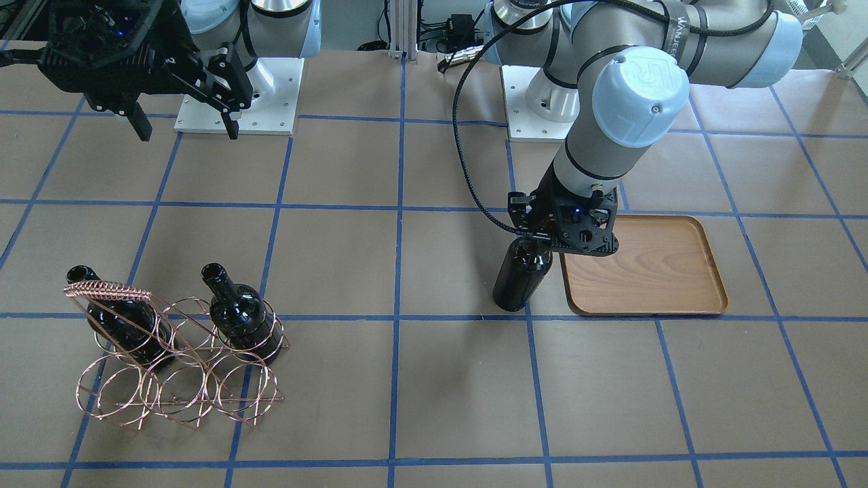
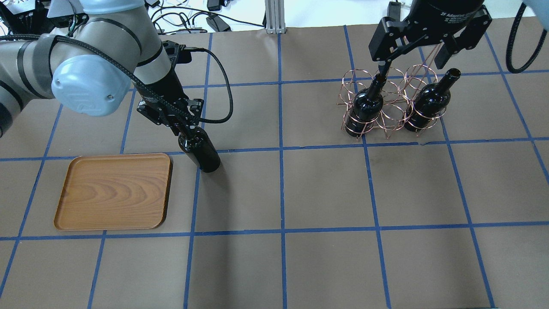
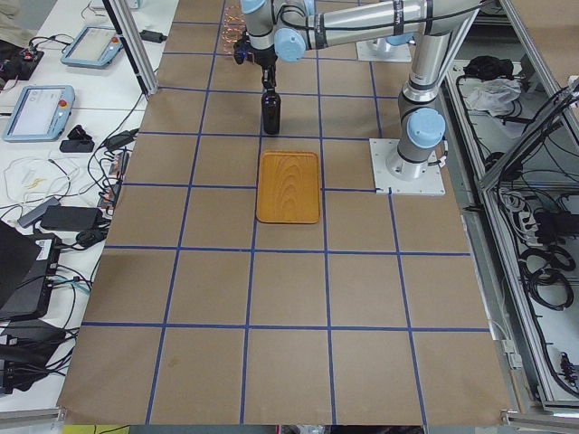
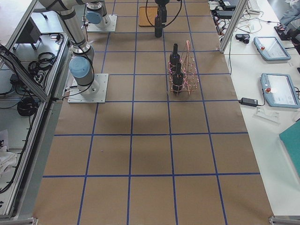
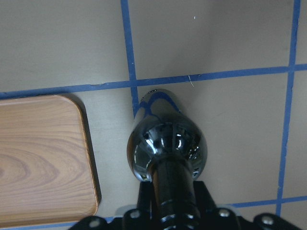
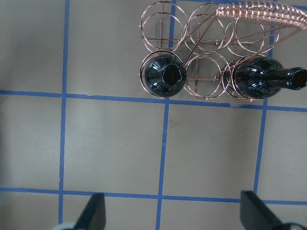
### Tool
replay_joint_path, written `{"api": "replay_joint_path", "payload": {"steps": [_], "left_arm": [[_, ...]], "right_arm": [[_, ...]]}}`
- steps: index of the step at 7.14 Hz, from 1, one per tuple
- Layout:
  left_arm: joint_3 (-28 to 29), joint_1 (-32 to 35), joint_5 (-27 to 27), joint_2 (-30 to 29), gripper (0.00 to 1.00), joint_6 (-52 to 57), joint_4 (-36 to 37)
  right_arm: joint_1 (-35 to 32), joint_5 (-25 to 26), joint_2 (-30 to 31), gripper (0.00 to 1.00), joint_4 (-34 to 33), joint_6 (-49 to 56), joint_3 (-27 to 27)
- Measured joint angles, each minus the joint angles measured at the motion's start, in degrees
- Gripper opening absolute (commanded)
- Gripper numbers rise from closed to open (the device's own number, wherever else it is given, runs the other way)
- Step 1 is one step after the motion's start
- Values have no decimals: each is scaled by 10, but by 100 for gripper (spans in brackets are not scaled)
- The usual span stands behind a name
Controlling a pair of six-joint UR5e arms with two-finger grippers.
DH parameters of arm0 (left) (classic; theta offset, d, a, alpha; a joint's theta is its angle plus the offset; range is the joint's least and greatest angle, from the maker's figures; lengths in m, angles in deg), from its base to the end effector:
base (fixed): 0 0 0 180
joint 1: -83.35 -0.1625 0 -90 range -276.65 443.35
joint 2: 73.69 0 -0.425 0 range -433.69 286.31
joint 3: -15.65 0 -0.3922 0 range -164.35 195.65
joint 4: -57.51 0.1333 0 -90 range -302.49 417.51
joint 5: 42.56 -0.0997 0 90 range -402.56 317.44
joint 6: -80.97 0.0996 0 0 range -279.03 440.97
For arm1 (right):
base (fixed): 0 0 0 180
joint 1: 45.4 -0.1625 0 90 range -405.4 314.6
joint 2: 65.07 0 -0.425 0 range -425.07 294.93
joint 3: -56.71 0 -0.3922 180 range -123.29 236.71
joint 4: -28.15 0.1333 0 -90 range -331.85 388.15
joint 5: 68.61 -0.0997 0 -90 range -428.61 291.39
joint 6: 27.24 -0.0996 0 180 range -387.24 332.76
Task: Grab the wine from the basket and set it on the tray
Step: 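Lift the bottle with the left gripper and lower it onto the wooden tray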
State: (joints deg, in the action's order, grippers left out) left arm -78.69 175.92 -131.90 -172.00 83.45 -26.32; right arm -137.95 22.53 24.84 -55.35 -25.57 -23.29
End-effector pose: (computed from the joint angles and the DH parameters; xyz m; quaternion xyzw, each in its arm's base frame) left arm -0.1582 -0.5254 0.3869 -0.0437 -0.9974 -0.0565 0.0057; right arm 0.1531 -0.4861 0.5615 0.0365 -0.9988 0.0298 0.0097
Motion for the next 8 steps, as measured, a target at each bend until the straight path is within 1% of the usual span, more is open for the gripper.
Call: {"api": "replay_joint_path", "payload": {"steps": [2,4,6,8], "left_arm": [[50,-33,-21,9,0,43,-52],[82,-95,-51,21,0,127,-100],[73,-163,-67,26,0,228,-113],[30,-228,-67,33,0,299,-105]], "right_arm": [[0,0,0,100,0,0,0],[0,0,0,100,0,0,-1],[0,0,0,100,0,0,-1],[0,0,0,100,-1,1,-1]]}}
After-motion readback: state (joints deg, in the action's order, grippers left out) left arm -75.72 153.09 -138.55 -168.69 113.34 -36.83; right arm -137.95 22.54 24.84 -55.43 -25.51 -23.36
